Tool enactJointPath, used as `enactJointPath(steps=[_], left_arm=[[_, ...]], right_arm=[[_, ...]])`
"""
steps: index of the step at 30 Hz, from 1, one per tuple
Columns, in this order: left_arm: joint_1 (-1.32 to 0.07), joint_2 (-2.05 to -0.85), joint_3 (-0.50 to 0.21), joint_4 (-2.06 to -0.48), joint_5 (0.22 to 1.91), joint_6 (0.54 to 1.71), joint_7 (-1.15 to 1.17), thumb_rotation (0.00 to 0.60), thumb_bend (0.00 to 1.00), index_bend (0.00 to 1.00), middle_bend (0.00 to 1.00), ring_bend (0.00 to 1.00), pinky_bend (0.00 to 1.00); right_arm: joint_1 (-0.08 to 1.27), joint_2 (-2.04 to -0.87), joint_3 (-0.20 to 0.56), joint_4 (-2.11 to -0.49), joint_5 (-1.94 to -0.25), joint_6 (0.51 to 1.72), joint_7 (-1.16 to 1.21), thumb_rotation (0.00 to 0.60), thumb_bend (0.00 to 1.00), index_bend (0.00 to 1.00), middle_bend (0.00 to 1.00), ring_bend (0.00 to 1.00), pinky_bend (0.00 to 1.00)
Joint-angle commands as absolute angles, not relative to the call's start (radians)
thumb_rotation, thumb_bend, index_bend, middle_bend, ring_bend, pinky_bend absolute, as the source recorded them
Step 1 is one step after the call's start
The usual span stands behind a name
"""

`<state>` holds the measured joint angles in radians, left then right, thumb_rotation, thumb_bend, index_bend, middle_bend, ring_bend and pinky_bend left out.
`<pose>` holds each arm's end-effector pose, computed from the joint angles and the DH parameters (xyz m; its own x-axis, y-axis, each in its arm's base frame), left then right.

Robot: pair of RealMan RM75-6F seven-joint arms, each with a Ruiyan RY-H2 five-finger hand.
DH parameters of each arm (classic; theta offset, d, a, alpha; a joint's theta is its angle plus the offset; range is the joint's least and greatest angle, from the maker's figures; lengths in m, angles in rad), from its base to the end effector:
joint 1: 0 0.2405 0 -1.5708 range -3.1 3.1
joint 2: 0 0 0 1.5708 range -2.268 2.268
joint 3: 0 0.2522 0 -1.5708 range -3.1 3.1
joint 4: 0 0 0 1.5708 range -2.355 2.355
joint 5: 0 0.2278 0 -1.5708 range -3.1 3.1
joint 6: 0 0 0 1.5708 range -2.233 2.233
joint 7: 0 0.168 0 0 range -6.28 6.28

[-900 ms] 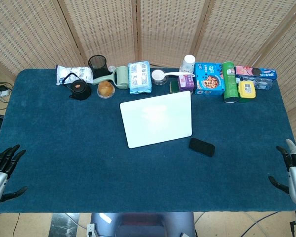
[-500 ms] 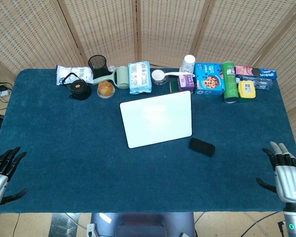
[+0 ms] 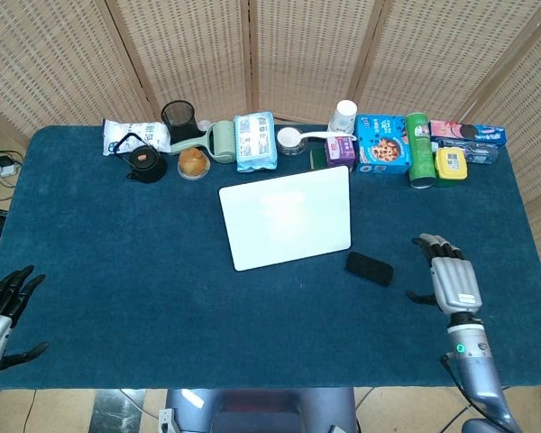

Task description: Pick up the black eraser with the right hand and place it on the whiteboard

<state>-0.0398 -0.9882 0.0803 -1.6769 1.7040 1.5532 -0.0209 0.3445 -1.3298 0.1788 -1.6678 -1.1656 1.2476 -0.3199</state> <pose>-0.2974 0.1597 0.1534 0.4431 0.0822 0.8927 0.8902 -0.1574 -0.4274 -0.2543 -0.2983 0.0612 0.3713 -0.1136 0.9215 -0.9275 0.0019 0.3739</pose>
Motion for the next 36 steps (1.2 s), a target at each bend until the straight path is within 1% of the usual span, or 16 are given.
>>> enactJointPath(steps=[1,5,8,16,21,29,36], left_arm=[[-0.039,-0.986,0.074,-1.675,1.697,1.56,-0.03,0.6,0.07,0.0,0.0,0.0,0.1],[-0.042,-0.982,0.073,-1.673,1.697,1.555,-0.038,0.6,0.07,0.0,0.0,0.0,0.1],[-0.043,-0.983,0.076,-1.673,1.703,1.551,-0.03,0.6,0.07,0.0,0.0,0.0,0.1],[-0.047,-0.982,0.079,-1.676,1.708,1.54,-0.02,0.6,0.07,0.0,0.0,0.0,0.1],[-0.048,-0.97,0.08,-1.674,1.707,1.54,-0.048,0.6,0.07,0.0,0.0,0.0,0.1],[-0.049,-0.966,0.084,-1.674,1.712,1.539,-0.055,0.6,0.07,0.0,0.0,0.0,0.1],[-0.05,-0.964,0.085,-1.675,1.713,1.534,-0.057,0.6,0.07,0.0,0.0,0.0,0.1]], right_arm=[[0.404,-1.402,0.202,-1.65,-1.104,1.209,-0.43,0.6,0.0,0.18,0.17,0.16,0.21],[0.44,-1.457,0.208,-1.634,-1.048,1.18,-0.492,0.6,0.0,0.18,0.18,0.16,0.22],[0.461,-1.495,0.211,-1.617,-1.011,1.171,-0.531,0.6,0.0,0.21,0.2,0.17,0.23],[0.511,-1.591,0.224,-1.551,-0.956,1.175,-0.607,0.6,0.0,0.25,0.25,0.23,0.28],[0.537,-1.653,0.221,-1.448,-0.941,1.192,-0.653,0.6,0.0,0.28,0.27,0.26,0.31],[0.544,-1.687,0.209,-1.371,-0.943,1.188,-0.651,0.6,0.0,0.32,0.32,0.3,0.36],[0.546,-1.709,0.202,-1.336,-0.951,1.188,-0.647,0.6,0.0,0.36,0.38,0.36,0.47]])
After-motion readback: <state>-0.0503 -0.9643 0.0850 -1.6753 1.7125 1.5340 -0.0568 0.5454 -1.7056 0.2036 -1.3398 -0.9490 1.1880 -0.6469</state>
